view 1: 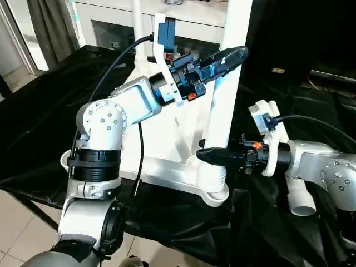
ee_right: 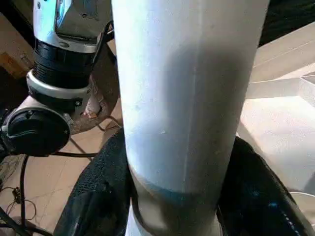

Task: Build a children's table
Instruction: Pick table leg

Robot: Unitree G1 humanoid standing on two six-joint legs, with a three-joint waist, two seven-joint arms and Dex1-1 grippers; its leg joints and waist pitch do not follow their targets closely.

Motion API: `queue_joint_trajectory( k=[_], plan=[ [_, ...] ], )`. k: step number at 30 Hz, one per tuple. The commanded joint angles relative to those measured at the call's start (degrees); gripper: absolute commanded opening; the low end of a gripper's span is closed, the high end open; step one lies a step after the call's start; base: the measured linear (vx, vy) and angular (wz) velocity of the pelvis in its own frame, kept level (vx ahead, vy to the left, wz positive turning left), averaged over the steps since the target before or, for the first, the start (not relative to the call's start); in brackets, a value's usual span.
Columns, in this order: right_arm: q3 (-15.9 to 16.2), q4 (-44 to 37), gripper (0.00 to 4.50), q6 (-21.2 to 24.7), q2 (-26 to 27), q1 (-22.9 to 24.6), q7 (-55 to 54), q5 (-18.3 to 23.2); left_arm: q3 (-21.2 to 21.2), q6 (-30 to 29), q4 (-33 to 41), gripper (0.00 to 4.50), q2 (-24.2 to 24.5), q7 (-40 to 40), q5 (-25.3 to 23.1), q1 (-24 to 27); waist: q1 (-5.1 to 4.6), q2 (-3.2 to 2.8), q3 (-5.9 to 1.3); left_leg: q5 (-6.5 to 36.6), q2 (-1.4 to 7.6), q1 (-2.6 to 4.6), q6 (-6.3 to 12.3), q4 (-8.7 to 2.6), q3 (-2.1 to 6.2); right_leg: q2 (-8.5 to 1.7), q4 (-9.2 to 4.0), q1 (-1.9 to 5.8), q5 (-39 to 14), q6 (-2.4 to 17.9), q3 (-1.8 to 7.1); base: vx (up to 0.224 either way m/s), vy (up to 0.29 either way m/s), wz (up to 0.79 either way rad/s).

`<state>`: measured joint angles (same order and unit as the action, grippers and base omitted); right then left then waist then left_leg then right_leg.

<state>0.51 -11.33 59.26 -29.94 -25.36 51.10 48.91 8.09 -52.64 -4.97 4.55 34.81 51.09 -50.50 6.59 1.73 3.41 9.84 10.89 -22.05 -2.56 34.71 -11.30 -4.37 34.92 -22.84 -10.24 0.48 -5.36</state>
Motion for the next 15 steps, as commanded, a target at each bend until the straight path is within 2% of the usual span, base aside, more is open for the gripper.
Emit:
queue_joint_trajectory(
  k=[1, 5, 6, 10, 12, 15],
  plan=[
    [0.0, 0.9, 1.88, 0.2, -0.2, 0.4, -0.4, -0.3, 0.0, 0.1, 1.3, 1.72, -0.3, 0.8, 1.4, -1.7, 0.26, 0.42, -4.22, 8.0, 2.49, 1.08, -0.7, -3.69, 1.4, -4.41, -4.4, 3.18, -13.8, 8.1, 3.21, 0.0, 0.0, 0.0],
    [-0.2, 1.1, 1.88, -0.1, 0.0, 0.5, -0.5, -0.4, 0.0, 0.7, 1.4, 1.72, -0.5, 0.6, 1.1, -1.7, 0.28, 0.34, -4.23, 8.1, 2.53, 1.14, -0.75, -3.7, 1.41, -4.43, -4.38, 3.18, -13.7, 8.3, 3.21, 0.0, 0.0, 0.0],
    [-0.3, 1.1, 1.88, -0.1, 0.0, 0.5, -0.6, -0.4, 0.1, 0.7, 1.3, 2.28, -0.6, 0.3, 1.1, -1.8, 0.24, 0.32, -4.22, 8.2, 2.51, 1.11, -0.79, -3.69, 1.41, -4.42, -4.38, 3.2, -13.6, 8.4, 3.19, 0.0, 0.0, 0.0],
    [-0.6, 1.1, 1.88, -0.4, 0.4, 0.6, -1.0, -0.4, 1.7, -1.1, 1.2, 2.48, -1.5, 0.5, 4.5, -2.2, 0.28, 0.3, -4.3, 8.1, 2.45, 1.09, -0.72, -3.59, 1.37, -4.44, -4.31, 3.23, -13.0, 9.0, 3.19, 0.0, 0.0, 0.0],
    [-0.9, 1.0, 1.88, -0.5, 0.7, 0.7, -1.4, -0.3, 1.8, 1.1, 1.7, 2.77, -2.0, 0.2, 3.5, -2.1, 0.24, 0.23, -4.22, 8.4, 2.43, 1.03, -0.54, -3.63, 1.37, -4.42, -4.55, 3.28, -13.6, 8.8, 3.15, 0.0, 0.0, 0.0],
    [-1.4, 0.8, 1.88, -0.8, 1.4, 0.9, -2.1, 0.0, 2.7, 5.2, 1.7, 2.87, -3.4, 0.5, 2.9, -1.9, 0.24, 0.01, -4.22, 8.8, 2.46, 1.08, -0.67, -3.66, 1.44, -4.39, -4.7, 3.25, -14.1, 8.3, 3.11, 0.0, 0.0, 0.0]
  ],
)
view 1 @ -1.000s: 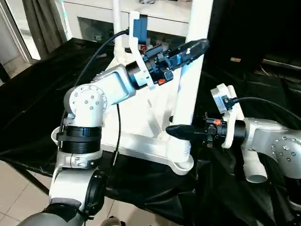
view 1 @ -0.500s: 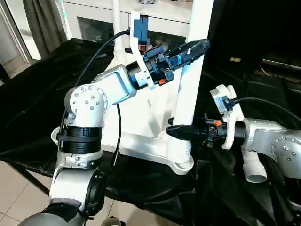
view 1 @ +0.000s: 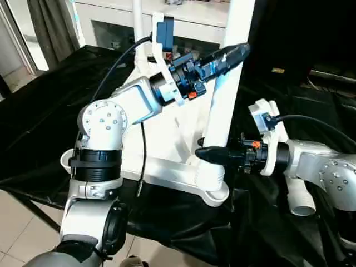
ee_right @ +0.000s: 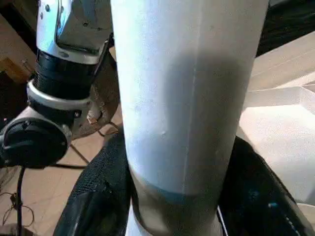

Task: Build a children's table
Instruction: Pick table leg

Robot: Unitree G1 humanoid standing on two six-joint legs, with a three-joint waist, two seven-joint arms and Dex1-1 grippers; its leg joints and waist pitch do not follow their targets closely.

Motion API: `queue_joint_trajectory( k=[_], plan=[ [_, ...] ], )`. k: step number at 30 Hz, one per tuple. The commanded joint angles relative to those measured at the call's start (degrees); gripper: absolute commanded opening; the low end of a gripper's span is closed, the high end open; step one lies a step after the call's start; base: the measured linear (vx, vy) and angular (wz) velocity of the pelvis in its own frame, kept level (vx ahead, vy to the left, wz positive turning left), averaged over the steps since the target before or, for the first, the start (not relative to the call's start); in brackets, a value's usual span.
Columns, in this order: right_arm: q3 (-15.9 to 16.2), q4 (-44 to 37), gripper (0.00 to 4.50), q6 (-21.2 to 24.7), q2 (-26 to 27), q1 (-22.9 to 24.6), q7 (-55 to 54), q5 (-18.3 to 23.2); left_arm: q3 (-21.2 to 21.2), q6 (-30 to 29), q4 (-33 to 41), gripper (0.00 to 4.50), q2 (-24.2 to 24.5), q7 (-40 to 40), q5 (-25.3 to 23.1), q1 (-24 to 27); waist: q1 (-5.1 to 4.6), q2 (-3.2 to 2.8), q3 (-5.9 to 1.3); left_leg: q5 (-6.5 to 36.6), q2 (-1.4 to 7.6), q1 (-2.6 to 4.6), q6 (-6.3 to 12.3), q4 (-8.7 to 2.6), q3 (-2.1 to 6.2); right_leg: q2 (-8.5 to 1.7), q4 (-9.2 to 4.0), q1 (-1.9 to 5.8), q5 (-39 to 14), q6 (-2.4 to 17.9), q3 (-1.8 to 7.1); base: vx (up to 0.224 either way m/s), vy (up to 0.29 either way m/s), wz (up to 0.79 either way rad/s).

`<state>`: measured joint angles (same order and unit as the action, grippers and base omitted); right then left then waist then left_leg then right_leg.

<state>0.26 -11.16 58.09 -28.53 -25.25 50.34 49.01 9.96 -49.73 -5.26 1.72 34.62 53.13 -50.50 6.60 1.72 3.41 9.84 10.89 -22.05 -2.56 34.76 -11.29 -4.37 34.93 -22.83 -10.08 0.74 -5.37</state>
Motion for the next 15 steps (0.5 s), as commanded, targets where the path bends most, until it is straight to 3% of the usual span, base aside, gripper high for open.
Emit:
queue_joint_trajectory(
  k=[1, 5, 7, 10, 14, 15],
  plan=[
    [-1.4, 0.5, 1.88, 0.3, 0.2, 0.9, -1.5, 0.0, 1.2, 3.1, 2.3, 2.87, -1.0, 1.1, 1.2, -1.9, 0.22, 0.12, -4.27, 9.1, 2.42, 1.07, -0.75, -3.67, 1.45, -4.41, -4.7, 3.27, -14.5, 7.9, 3.08, 0.0, 0.0, 0.0],
    [-2.3, 0.3, 1.88, 0.1, 0.9, 1.1, -2.3, 0.7, 4.4, 4.4, 2.4, 2.87, -2.9, -0.1, 4.7, -3.1, 0.24, 0.09, -4.25, 9.0, 2.45, 1.05, -0.66, -3.68, 1.44, -4.37, -4.69, 3.28, -14.2, 8.1, 3.08, 0.0, 0.0, 0.0],
    [-3.3, 0.1, 1.88, -0.4, 1.8, 1.4, -3.0, 1.4, 9.1, 8.7, 0.5, 2.87, -4.8, -2.9, 7.3, -5.3, 0.29, 0.2, -4.28, 9.2, 2.43, 1.02, -0.64, -3.63, 1.47, -4.49, -4.76, 3.34, -14.1, 8.7, 3.0, 0.0, 0.0, 0.0],
    [-4.3, -0.4, 1.88, -1.0, 2.7, 1.8, -4.2, 1.8, 11.4, 11.3, -0.6, 2.87, -4.7, -4.5, 7.9, -6.3, 0.27, 0.25, -4.19, 9.6, 2.36, 1.01, -0.54, -3.61, 1.49, -4.36, -4.75, 3.26, -14.3, 8.4, 2.97, 0.0, 0.0, 0.0],
    [-6.0, -1.3, 1.87, -3.7, 4.4, 2.5, -8.7, -0.7, 10.4, 12.4, 1.1, 2.87, -0.6, -3.0, 3.4, -4.4, 0.09, 0.21, -4.24, 8.7, 2.46, 1.09, -0.93, -3.81, 1.6, -4.27, -4.62, 3.11, -15.1, 6.6, 2.97, 0.0, 0.0, 0.0],
    [-5.9, -1.4, 1.87, -5.4, 4.7, 2.9, -11.5, -3.5, 5.9, 14.4, 2.8, 2.87, 3.2, -0.1, -3.6, -1.9, 0.01, 0.13, -4.22, 9.0, 2.52, 1.24, -1.31, -3.88, 1.59, -4.26, -4.68, 2.98, -15.5, 6.2, 2.99, 0.0, 0.0, 0.0]
  ],
)
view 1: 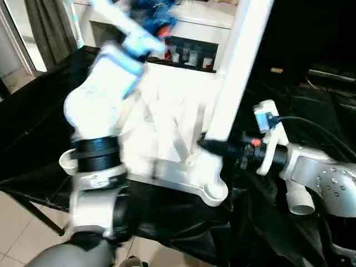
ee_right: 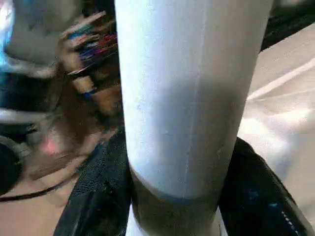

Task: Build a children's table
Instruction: Pick table leg

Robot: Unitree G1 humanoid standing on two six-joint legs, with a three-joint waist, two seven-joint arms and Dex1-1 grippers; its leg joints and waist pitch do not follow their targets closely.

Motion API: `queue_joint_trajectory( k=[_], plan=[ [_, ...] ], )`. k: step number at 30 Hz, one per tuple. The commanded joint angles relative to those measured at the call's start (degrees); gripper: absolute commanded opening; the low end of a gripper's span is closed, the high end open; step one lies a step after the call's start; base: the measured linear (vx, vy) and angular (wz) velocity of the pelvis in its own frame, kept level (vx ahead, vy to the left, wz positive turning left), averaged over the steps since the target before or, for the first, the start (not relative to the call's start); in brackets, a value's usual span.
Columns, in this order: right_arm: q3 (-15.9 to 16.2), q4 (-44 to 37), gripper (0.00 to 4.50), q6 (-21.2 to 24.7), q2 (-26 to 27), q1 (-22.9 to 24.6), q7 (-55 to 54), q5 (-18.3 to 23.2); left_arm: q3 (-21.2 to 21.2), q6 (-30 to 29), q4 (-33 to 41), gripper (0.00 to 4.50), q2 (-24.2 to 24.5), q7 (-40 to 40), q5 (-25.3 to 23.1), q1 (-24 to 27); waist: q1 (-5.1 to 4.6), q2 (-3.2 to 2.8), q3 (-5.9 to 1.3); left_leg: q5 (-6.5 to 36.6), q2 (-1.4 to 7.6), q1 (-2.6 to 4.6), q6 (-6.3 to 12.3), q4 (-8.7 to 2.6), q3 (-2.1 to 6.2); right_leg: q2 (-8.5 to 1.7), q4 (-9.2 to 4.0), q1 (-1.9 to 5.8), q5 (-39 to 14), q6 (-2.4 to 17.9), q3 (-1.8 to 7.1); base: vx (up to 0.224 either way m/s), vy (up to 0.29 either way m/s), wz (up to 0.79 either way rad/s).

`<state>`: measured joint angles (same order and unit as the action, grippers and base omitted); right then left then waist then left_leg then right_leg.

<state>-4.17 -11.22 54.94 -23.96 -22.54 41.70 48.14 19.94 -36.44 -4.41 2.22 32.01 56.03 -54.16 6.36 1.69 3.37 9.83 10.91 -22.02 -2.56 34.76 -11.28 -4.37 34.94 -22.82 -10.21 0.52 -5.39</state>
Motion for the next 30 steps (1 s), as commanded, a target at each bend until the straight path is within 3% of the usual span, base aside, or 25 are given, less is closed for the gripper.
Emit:
queue_joint_trajectory(
  k=[1, 2, 4, 5, 6, 7, 10, 12, 13, 17, 19, 21, 24, 25, 26, 30],
  plan=[
    [-0.8, -1.3, 1.87, -3.5, 0.3, 0.4, -4.6, -5.0, -8.3, 2.4, 3.4, 2.87, 6.1, 5.9, -11.4, 4.0, 0.04, 0.38, -4.14, 8.6, 2.74, 1.26, -1.7, -4.21, 1.8, -4.3, -4.68, 2.74, -16.7, 4.4, 3.13, 0.0, 0.0, 0.0],
    [-0.3, -1.1, 1.87, -4.9, 0.8, 0.6, -6.5, -7.1, -13.4, 4.4, 4.6, 2.87, 9.9, 9.8, -16.6, 6.7, -0.09, 0.06, -4.16, 8.4, 2.82, 1.53, -2.37, -4.41, 1.91, -4.32, -4.78, 2.44, -17.6, 2.9, 3.24, 0.0, 0.0, 0.0],
    [0.1, -0.8, 1.87, -6.2, 2.1, 0.9, -9.8, -9.4, -20.3, 7.6, 5.7, 2.87, 15.1, 15.3, -21.8, 10.5, -0.49, -0.32, -4.16, 8.7, 2.68, 1.6, -3.47, -4.4, 1.56, -4.21, -4.59, 2.41, -16.9, 3.0, 3.43, 0.0, 0.0, 0.0],
    [0.9, -0.6, 1.87, -7.7, 2.5, 1.2, -11.6, -11.7, -23.8, 9.1, 5.9, 2.87, 17.6, 17.9, -24.0, 12.9, -0.22, -1.12, -4.21, 8.9, 2.63, 1.71, -3.95, -4.44, 1.74, -4.26, -4.39, 2.35, -16.2, 3.4, 3.36, 0.0, 0.0, 0.0],
    [0.9, -0.6, 1.87, -7.7, 2.5, 1.2, -11.6, -11.7, -23.8, 9.1, 5.9, 2.87, 17.6, 17.9, -24.0, 12.9, -0.21, -0.9, -4.3, 10.2, 2.71, 1.99, -4.72, -4.57, 1.57, -4.17, -4.19, 2.2, -14.4, 4.7, 3.41, 0.0, 0.0, 0.0],
    [1.9, -0.4, 1.87, -9.3, 2.6, 1.6, -13.2, -13.9, -26.8, 10.3, 6.2, 2.87, 19.3, 20.0, -25.6, 15.3, -0.04, -1.09, -4.32, 10.4, 2.72, 2.02, -4.83, -4.52, 1.57, -4.19, -4.09, 2.19, -13.4, 5.3, 3.41, 0.0, 0.0, 0.0],
    [3.4, 0.5, 1.87, -13.3, 2.8, 2.6, -16.5, -18.7, -31.2, 11.2, 7.3, 2.87, 21.1, 24.3, -26.6, 19.4, -0.05, -1.22, -4.16, 11.8, 2.7, 1.65, -5.65, -4.73, 1.61, -4.4, -3.9, 2.48, -11.5, 7.0, 3.51, 0.0, 0.0, 0.0],
    [2.5, 1.6, 1.87, -16.2, 4.6, 3.4, -20.8, -21.6, -36.6, 16.5, 4.6, 2.87, 22.3, 27.9, -32.0, 21.9, -0.15, -1.17, -3.92, 12.6, 2.49, 1.58, -5.39, -4.84, 1.55, -4.44, -4.31, 2.4, -13.1, 6.7, 3.59, 0.0, 0.0, 0.0],
    [2.5, 1.6, 1.87, -16.2, 4.6, 3.4, -20.8, -21.6, -36.6, 16.5, 4.6, 2.87, 22.3, 27.9, -32.0, 21.9, -0.27, -1.17, -3.95, 13.4, 2.39, 1.67, -5.21, -4.83, 1.48, -4.43, -4.32, 2.44, -14.8, 6.3, 3.66, 0.0, 0.0, 0.0],
    [0.7, 1.5, 1.87, -17.5, 7.5, 5.1, -24.5, -22.7, -43.7, 27.4, -4.4, 2.87, 22.9, 32.5, -41.4, 22.3, -0.32, -1.32, -3.8, 15.2, 2.45, 1.77, -4.56, -4.98, 1.69, -4.57, -5.2, 2.3, -19.6, 4.5, 3.65, 0.0, 0.0, 0.0],
    [1.1, 1.0, 1.87, -18.3, 7.7, 5.7, -24.5, -23.2, -45.1, 29.1, -6.7, 2.87, 23.2, 33.8, -42.8, 21.9, -0.6, -1.67, -3.9, 15.8, 2.54, 1.79, -4.72, -5.1, 1.83, -4.42, -5.02, 2.25, -18.3, 4.6, 3.59, 0.0, 0.0, 0.0],
    [2.4, 0.0, 1.87, -20.6, 7.2, 7.3, -24.0, -24.6, -46.9, 33.6, -11.4, 2.87, 23.9, 36.5, -45.2, 21.0, -0.77, -2.77, -4.02, 16.1, 2.45, 1.78, -4.88, -4.99, 1.92, -4.51, -4.61, 2.35, -16.3, 5.5, 3.67, 0.0, 0.0, 0.0],
    [3.1, -1.7, 1.87, -21.3, 6.6, 8.7, -23.3, -25.2, -47.7, 38.2, -16.1, 2.51, 24.4, 38.0, -47.4, 20.0, -1.12, -2.6, -4.07, 15.3, 2.3, 1.59, -4.04, -4.83, 1.75, -4.38, -4.51, 2.64, -14.1, 6.4, 3.69, 0.0, 0.0, 0.0],
    [3.2, -2.7, 1.87, -21.2, 6.5, 9.4, -23.3, -25.4, -47.7, 40.3, -18.2, 2.47, 24.4, 38.6, -48.3, 19.5, -1.2, -3.1, -4.05, 14.9, 2.31, 1.55, -3.54, -4.74, 1.73, -4.47, -4.4, 2.61, -13.6, 7.0, 3.72, 0.0, 0.0, 0.0],
    [3.2, -3.2, 1.87, -21.1, 6.4, 9.7, -23.2, -25.4, -47.8, 41.2, -18.9, 2.37, 24.3, 38.9, -48.6, 19.4, -1.35, -2.88, -4.02, 14.7, 2.2, 1.43, -3.14, -4.75, 1.68, -4.35, -4.64, 2.68, -13.8, 7.1, 3.68, 0.0, 0.0, 0.0],
    [3.4, -6.1, 1.87, -23.6, 5.5, 12.7, -20.3, -24.8, -48.2, 45.4, -23.7, 2.06, 24.4, 40.9, -50.2, 17.7, -1.42, -3.14, -4.04, 15.4, 2.46, 1.58, -2.32, -4.69, 1.67, -4.56, -4.68, 2.63, -15.3, 7.6, 3.68, 0.0, 0.0, 0.0]
  ],
)
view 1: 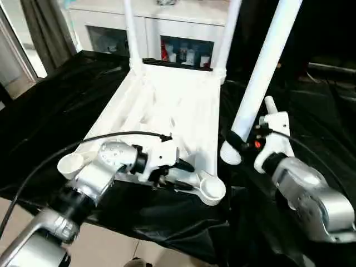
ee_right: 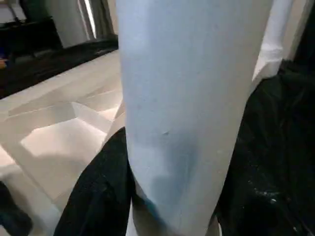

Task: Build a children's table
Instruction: Pick table leg

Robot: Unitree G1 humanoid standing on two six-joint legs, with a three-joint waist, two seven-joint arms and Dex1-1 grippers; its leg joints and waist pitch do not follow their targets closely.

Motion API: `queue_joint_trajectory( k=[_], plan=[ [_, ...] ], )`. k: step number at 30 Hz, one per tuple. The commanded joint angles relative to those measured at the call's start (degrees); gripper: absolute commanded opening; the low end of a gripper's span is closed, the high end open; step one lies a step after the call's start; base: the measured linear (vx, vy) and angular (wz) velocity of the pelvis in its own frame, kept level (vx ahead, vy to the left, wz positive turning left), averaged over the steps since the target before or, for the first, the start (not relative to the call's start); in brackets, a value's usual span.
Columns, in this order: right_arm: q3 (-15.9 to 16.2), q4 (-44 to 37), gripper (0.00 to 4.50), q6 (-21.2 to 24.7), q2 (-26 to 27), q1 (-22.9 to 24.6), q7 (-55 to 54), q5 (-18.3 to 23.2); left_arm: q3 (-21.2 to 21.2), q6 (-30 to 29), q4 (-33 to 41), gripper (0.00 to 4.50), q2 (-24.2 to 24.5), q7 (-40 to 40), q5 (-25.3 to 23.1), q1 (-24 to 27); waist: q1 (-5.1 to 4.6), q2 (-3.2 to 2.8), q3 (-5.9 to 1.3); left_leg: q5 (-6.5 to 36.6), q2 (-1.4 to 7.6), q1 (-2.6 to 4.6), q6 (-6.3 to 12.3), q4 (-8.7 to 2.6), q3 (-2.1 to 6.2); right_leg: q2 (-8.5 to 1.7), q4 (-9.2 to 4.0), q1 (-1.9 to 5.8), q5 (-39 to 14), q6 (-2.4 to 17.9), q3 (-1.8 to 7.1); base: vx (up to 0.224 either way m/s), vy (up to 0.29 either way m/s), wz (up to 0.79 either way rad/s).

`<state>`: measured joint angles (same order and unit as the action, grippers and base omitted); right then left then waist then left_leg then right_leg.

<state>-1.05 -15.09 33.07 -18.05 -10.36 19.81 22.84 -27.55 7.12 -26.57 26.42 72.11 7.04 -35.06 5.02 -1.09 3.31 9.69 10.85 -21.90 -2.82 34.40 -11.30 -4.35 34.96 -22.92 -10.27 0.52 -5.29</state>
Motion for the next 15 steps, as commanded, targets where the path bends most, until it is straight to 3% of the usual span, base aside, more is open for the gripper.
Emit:
queue_joint_trajectory(
  k=[1, 8, 9, 15],
  plan=[
    [0.3, -2.2, 1.87, -1.8, -0.4, 0.5, 1.6, 0.4, -0.7, 1.9, -1.6, 2.02, 0.2, 0.8, -1.2, -1.4, -0.08, -0.35, -3.99, 15.5, 2.52, 1.46, -2.05, -4.33, 1.68, -4.58, -4.69, 2.72, -15.3, 7.6, 3.59, 0.0, 0.0, 0.0],
    [-0.4, -2.3, 1.87, -1.1, 0.3, 1.0, 1.3, 1.0, -0.4, 5.8, -6.4, 1.57, -0.6, 2.1, -3.3, -2.3, -0.09, -0.37, -3.99, 16.3, 2.62, 1.63, -1.95, -4.35, 1.72, -4.63, -4.84, 2.52, -16.5, 8.5, 3.57, 0.0, 0.0, 0.0],
    [-0.4, -2.2, 1.87, -1.2, 0.4, 0.9, 1.3, 0.9, -0.4, 6.3, -7.1, 1.31, -0.7, 2.2, -3.5, -2.4, -0.08, -0.38, -4.03, 16.2, 2.61, 1.6, -1.94, -4.38, 1.73, -4.63, -4.78, 2.6, -16.4, 8.5, 3.56, 0.0, 0.0, 0.0],
    [-0.1, -2.2, 1.87, -1.5, 0.5, 0.8, 2.0, 0.5, -0.4, 8.0, -9.6, 0.78, -1.1, 2.7, -4.4, -2.7, 0.02, -0.28, -4.09, 15.5, 2.71, 1.57, -1.72, -4.35, 1.71, -4.78, -4.48, 2.66, -14.5, 9.4, 3.62, 0.0, 0.0, 0.0]
  ],
)
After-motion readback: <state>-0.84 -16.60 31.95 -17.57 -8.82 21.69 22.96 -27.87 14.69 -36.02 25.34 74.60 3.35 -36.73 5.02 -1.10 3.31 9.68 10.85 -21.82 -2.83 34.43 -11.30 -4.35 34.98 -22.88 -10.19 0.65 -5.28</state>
